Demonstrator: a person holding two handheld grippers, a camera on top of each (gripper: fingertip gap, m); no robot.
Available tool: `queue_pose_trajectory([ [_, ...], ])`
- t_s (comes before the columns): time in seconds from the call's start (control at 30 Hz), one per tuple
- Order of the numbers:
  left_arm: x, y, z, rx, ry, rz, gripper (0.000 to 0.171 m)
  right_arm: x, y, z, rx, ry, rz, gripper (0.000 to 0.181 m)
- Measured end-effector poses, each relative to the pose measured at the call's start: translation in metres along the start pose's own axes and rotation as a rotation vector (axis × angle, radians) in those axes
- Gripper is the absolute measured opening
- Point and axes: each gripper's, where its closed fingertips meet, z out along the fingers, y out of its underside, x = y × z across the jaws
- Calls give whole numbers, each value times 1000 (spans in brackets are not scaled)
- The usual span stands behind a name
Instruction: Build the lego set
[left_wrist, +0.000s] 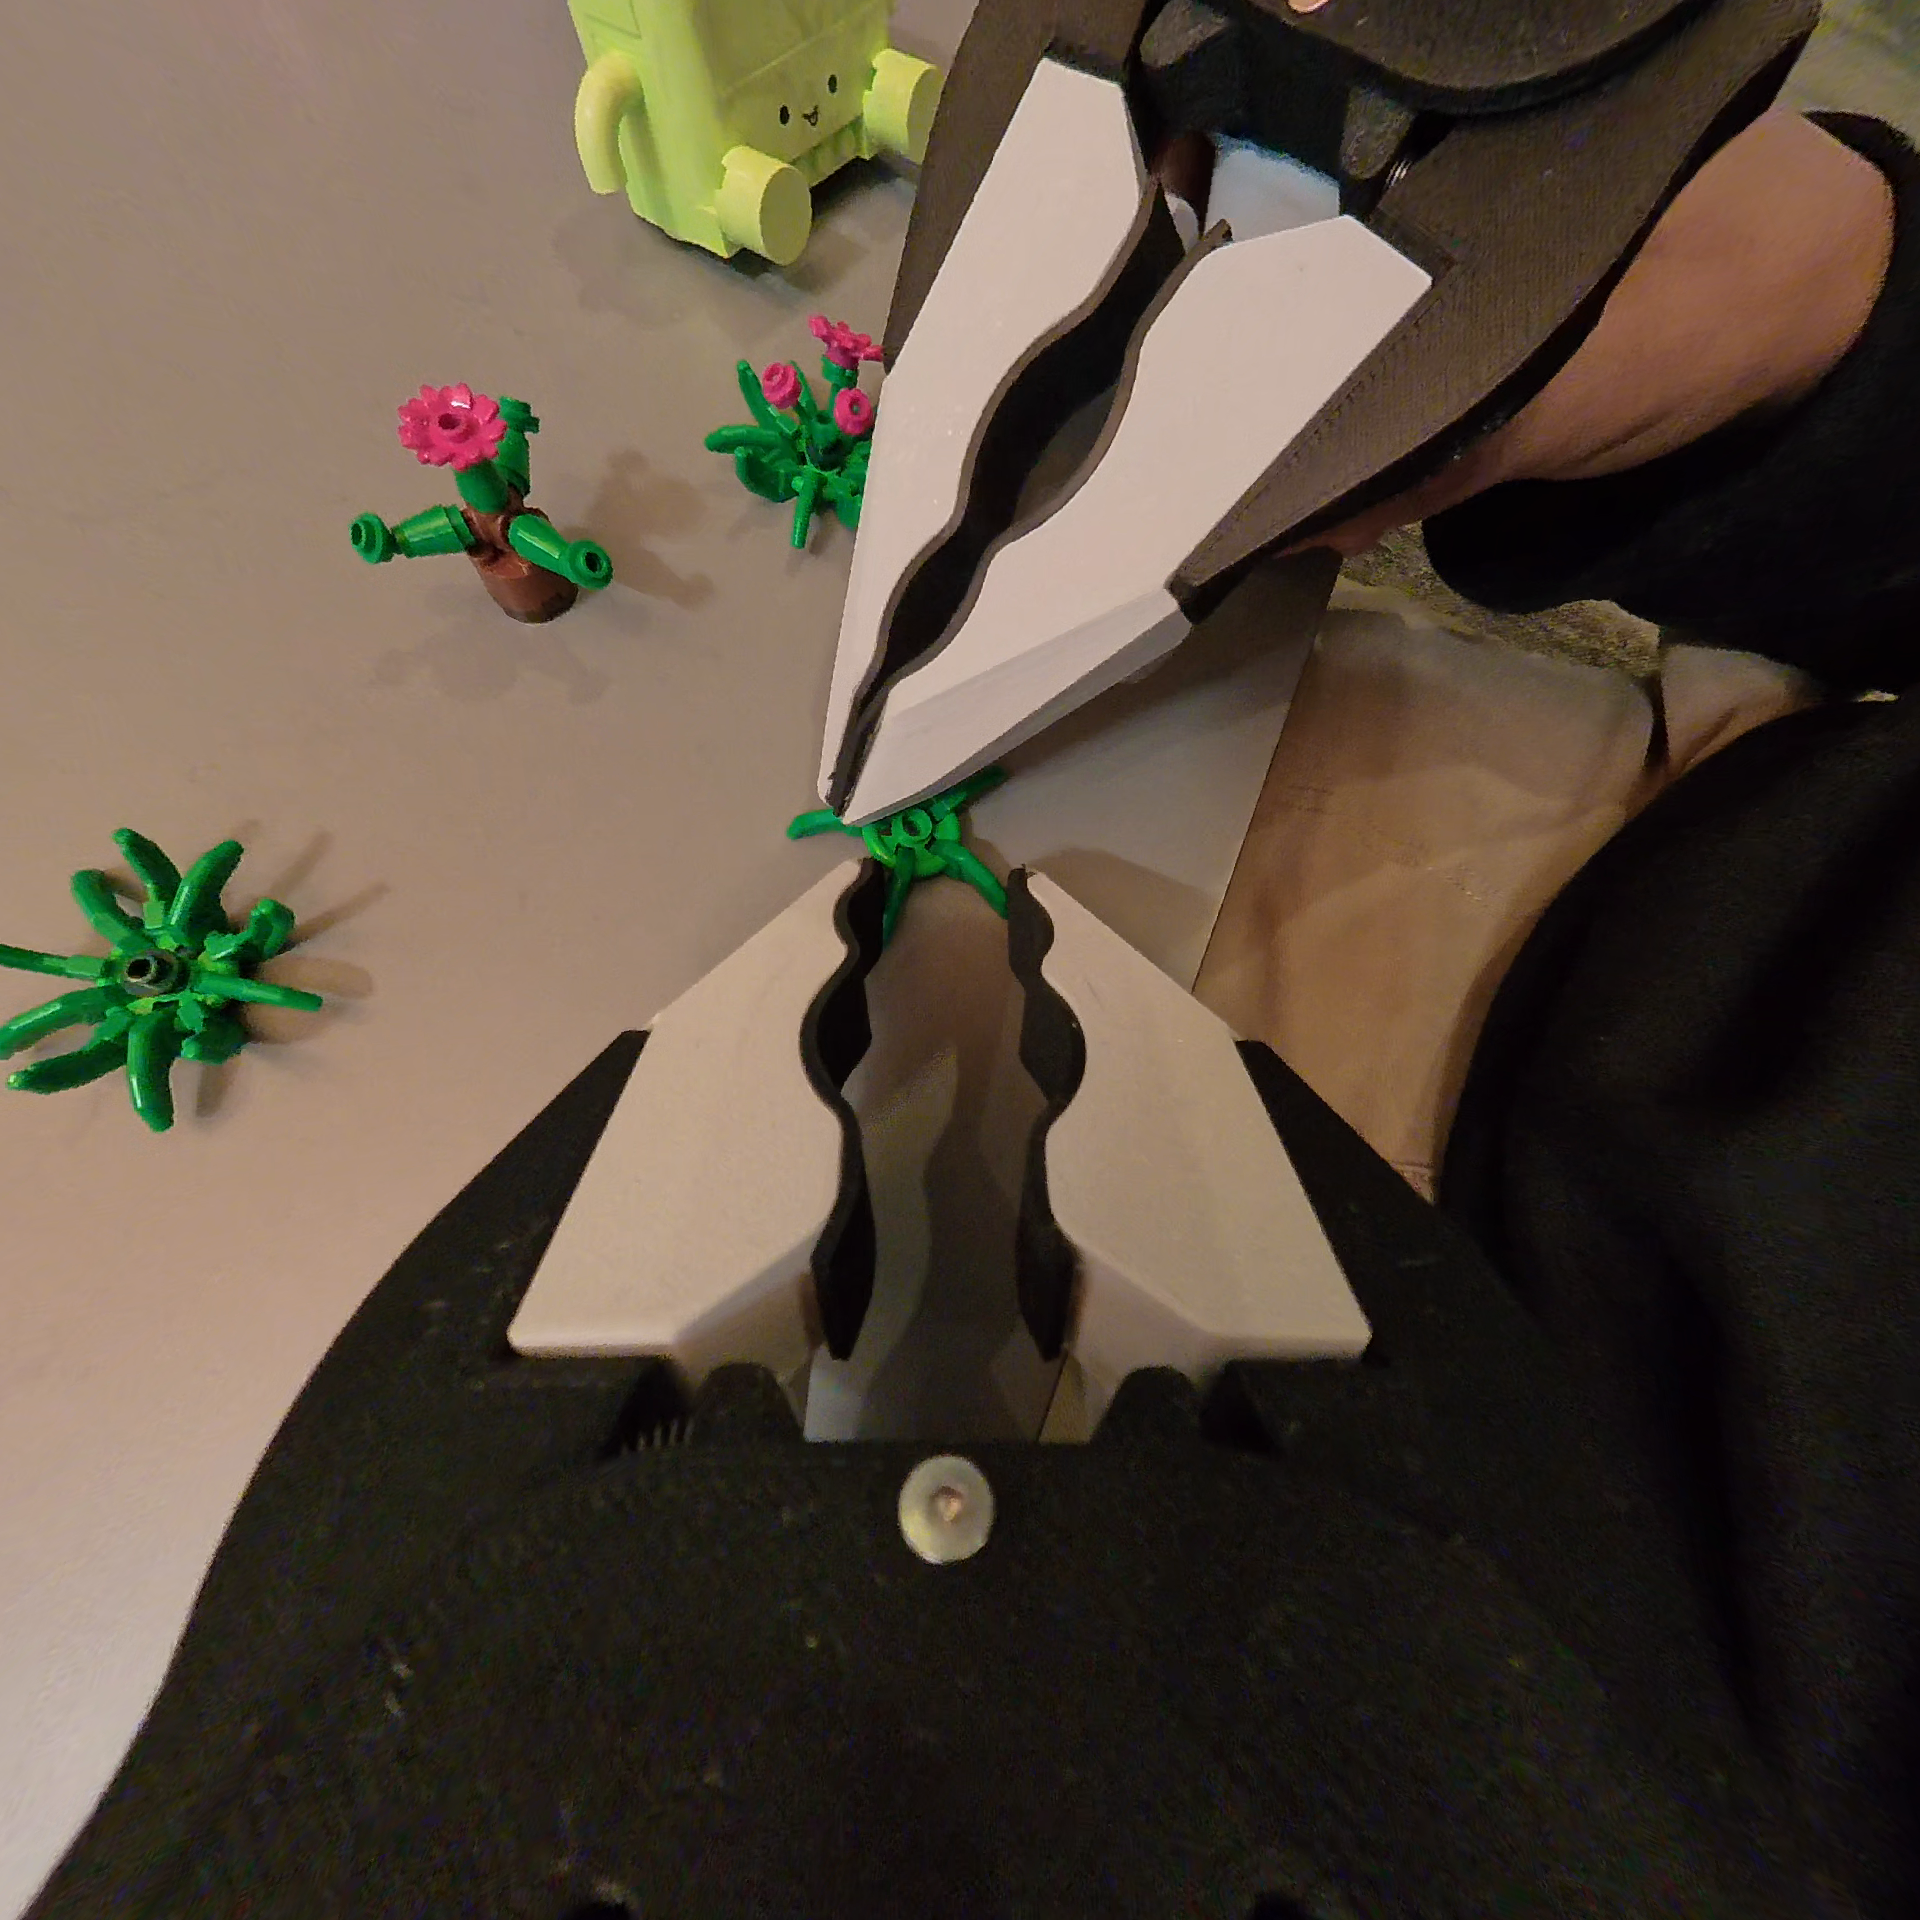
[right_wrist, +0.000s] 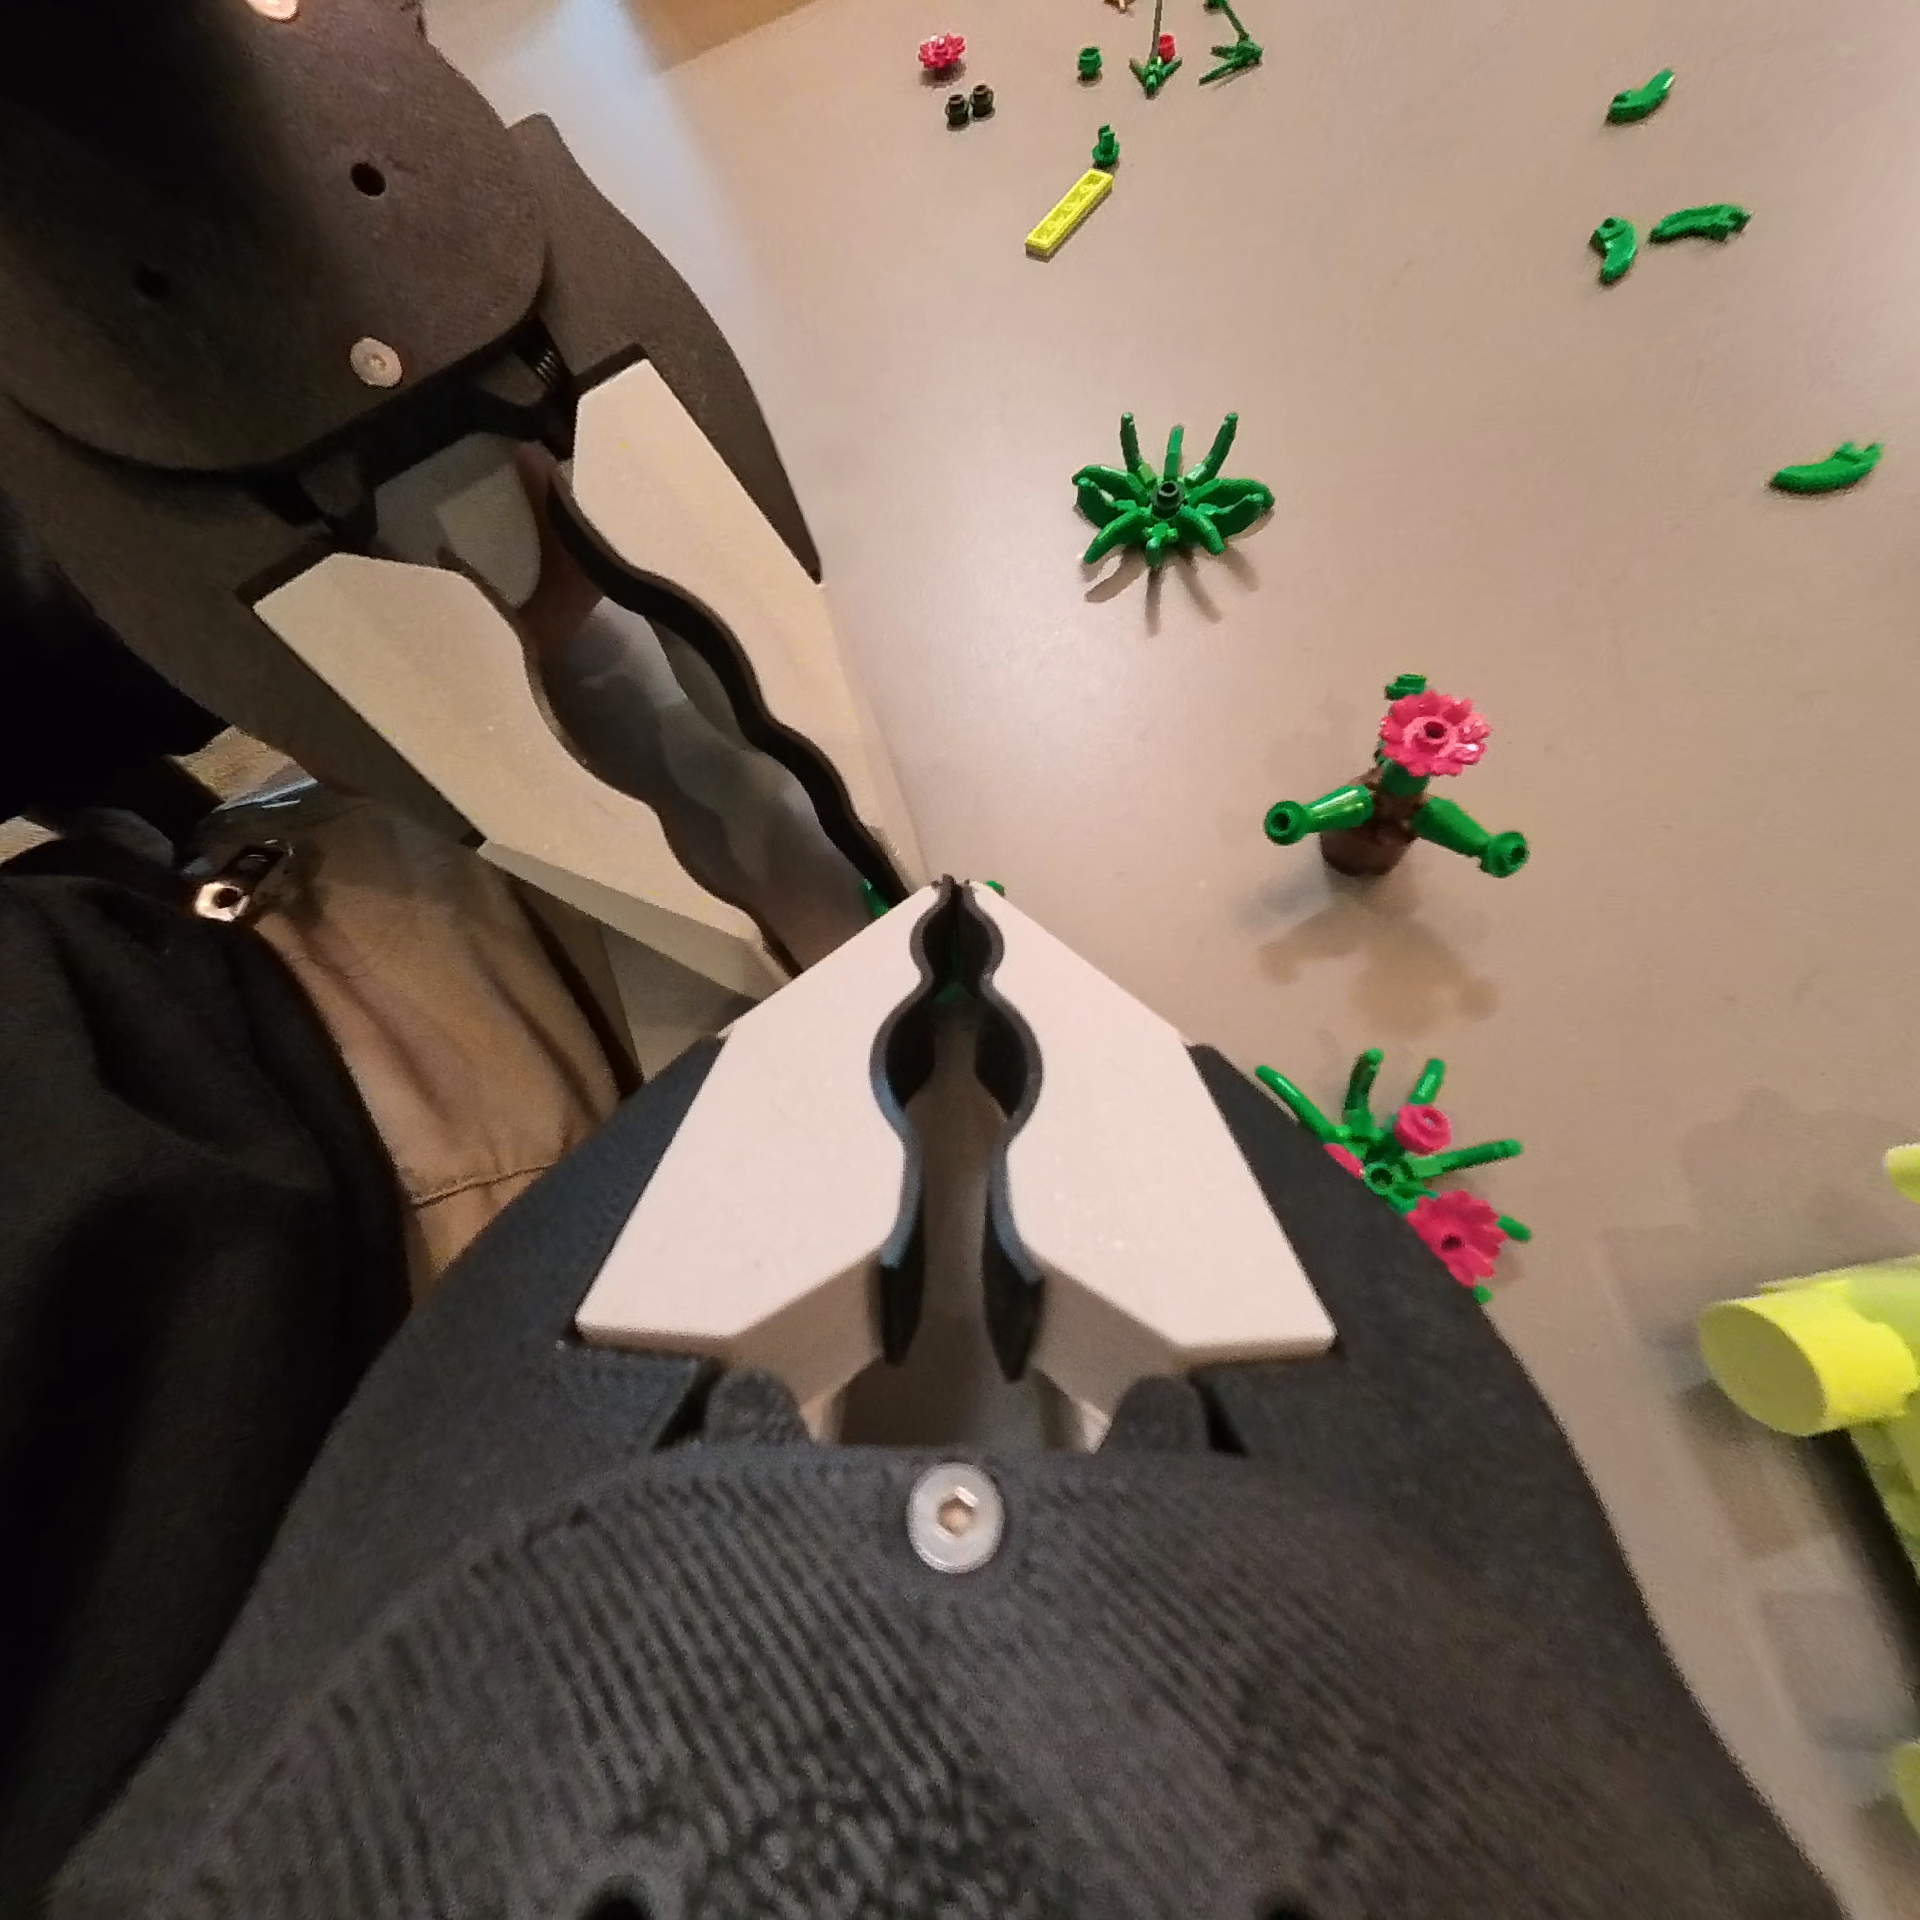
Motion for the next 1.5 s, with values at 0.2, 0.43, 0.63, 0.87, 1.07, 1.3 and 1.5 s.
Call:
queue_pose_trajectory([
  [0.2,0,0,0,-2,2,-6,23,0,0,0,2,-45,104,0],
  [0.43,3,-1,-2,17,56,-43,24,0,-2,-1,19,-27,85,0],
  [0.63,3,-5,-8,62,96,-78,25,0,-30,-33,282,-17,59,0],
  [0.87,-2,-7,-12,87,106,-119,22,0,-34,-41,337,3,43,0],
  [1.07,-5,-3,-8,50,58,-97,13,-6,-32,-38,313,-6,4,0],
  [1.3,-6,1,-5,20,27,-81,7,-6,4,-31,99,-7,-78,19],
  [1.5,-7,2,-4,10,29,-91,6,-10,13,-23,23,-11,-109,16],
])
